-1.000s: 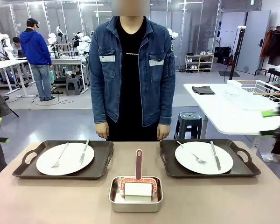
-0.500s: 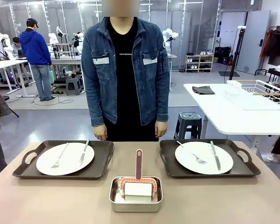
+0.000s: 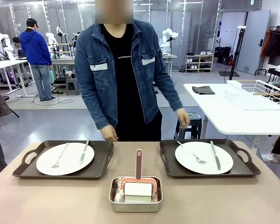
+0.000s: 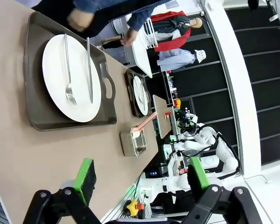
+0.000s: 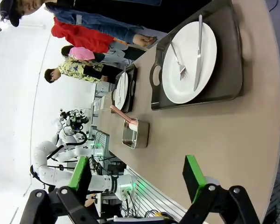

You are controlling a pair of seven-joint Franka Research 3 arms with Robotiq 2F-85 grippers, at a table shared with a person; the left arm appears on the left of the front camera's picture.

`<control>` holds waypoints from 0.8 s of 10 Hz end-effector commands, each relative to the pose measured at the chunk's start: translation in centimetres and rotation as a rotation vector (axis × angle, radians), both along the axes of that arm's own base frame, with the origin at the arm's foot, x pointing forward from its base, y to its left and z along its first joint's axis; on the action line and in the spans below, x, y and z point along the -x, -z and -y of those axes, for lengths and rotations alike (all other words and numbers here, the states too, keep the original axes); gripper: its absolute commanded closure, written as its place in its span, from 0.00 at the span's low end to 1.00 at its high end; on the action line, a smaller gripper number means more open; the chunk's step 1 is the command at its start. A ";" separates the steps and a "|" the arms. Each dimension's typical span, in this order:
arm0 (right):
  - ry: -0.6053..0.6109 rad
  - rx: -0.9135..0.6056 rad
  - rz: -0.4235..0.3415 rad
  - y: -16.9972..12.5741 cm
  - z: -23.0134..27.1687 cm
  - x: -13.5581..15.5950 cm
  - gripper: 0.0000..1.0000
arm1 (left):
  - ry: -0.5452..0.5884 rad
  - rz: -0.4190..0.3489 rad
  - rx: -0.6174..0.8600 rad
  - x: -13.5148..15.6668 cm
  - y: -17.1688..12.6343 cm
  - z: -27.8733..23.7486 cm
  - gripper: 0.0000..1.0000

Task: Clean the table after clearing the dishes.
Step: When the left (or right) Handle tray is removed, use the left hand (or right hand) to clean the left (or right) side of the table with the Lint Roller.

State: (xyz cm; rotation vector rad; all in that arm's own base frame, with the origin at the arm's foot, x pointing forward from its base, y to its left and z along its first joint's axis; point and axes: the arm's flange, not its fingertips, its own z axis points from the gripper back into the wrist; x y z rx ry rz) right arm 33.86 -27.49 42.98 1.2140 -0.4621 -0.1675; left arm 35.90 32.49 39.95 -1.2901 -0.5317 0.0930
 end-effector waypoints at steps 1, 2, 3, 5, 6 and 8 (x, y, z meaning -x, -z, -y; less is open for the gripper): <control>-0.004 -0.003 0.006 -0.2 -0.1 0.1 0.00 | -0.004 0.002 0.009 0.5 -0.1 -0.2 0.00; -0.004 -0.003 0.006 -0.2 -0.1 0.1 0.00 | -0.004 0.002 0.009 0.5 -0.1 -0.2 0.00; -0.004 -0.003 0.006 -0.2 -0.1 0.1 0.00 | -0.004 0.002 0.009 0.5 -0.1 -0.2 0.00; -0.004 -0.003 0.006 -0.2 -0.1 0.1 0.00 | -0.004 0.002 0.009 0.5 -0.1 -0.2 0.00; -0.004 -0.003 0.006 -0.2 -0.1 0.1 0.00 | -0.004 0.002 0.009 0.5 -0.1 -0.2 0.00; -0.004 -0.003 0.006 -0.2 -0.1 0.1 0.00 | -0.004 0.002 0.009 0.5 -0.1 -0.2 0.00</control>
